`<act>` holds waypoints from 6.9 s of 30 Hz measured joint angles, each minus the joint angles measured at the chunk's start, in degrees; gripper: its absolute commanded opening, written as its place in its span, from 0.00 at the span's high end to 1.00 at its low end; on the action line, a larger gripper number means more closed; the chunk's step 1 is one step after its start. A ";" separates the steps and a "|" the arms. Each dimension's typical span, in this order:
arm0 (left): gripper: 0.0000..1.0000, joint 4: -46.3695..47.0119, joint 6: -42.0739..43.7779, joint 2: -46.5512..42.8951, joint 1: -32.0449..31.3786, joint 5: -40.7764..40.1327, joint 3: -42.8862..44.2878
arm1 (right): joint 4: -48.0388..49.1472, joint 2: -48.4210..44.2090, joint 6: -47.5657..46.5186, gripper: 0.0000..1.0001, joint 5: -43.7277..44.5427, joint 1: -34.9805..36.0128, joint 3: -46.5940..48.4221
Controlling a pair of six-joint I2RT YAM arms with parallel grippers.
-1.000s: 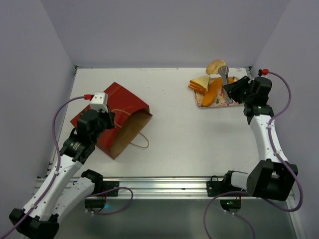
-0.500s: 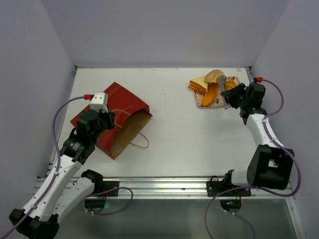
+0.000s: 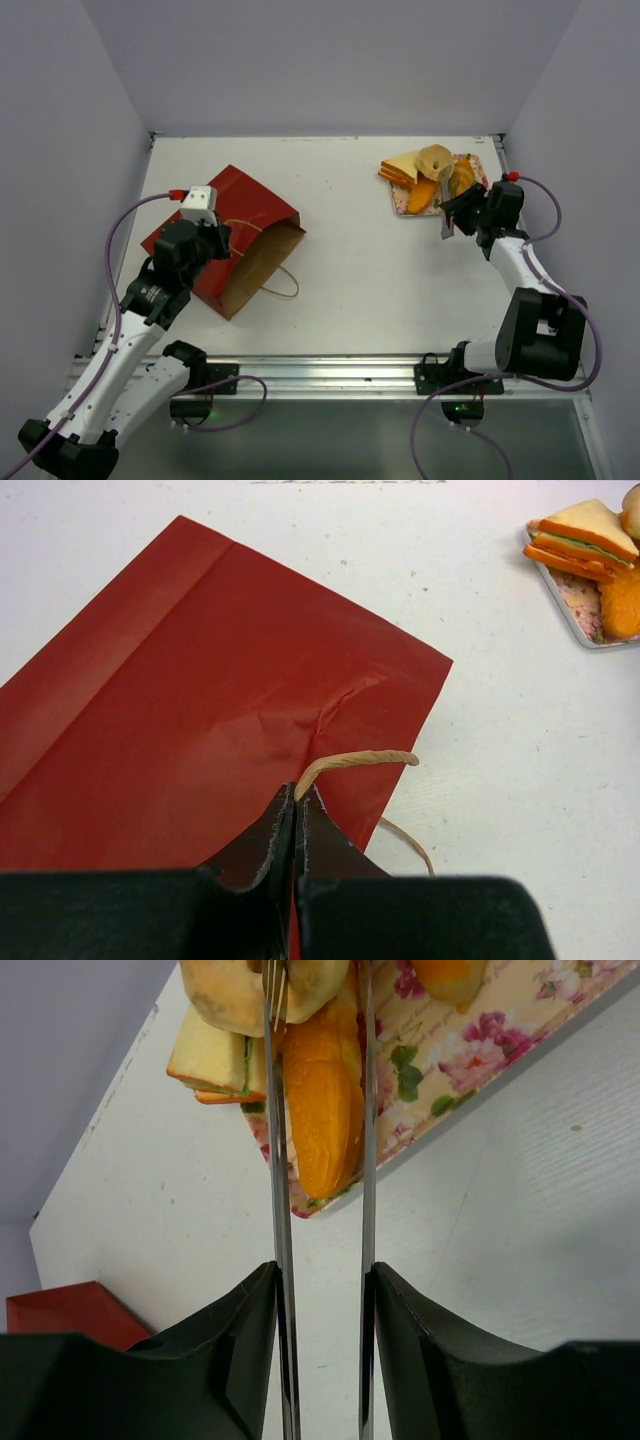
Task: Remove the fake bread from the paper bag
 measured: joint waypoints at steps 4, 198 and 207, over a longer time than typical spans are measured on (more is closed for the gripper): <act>1.00 0.00 0.04 -0.02 0.00 0.09 0.00 | -0.28 -0.55 -0.17 0.51 0.11 0.00 -1.16; 1.00 4.98 6.69 -6.86 0.00 28.85 -1.75 | 30.80 21.77 12.44 0.68 4.59 69.33 -0.96; 1.00 2.49 5.33 -0.44 0.00 13.31 -1.75 | 27.26 17.29 11.91 0.73 5.70 69.33 -1.01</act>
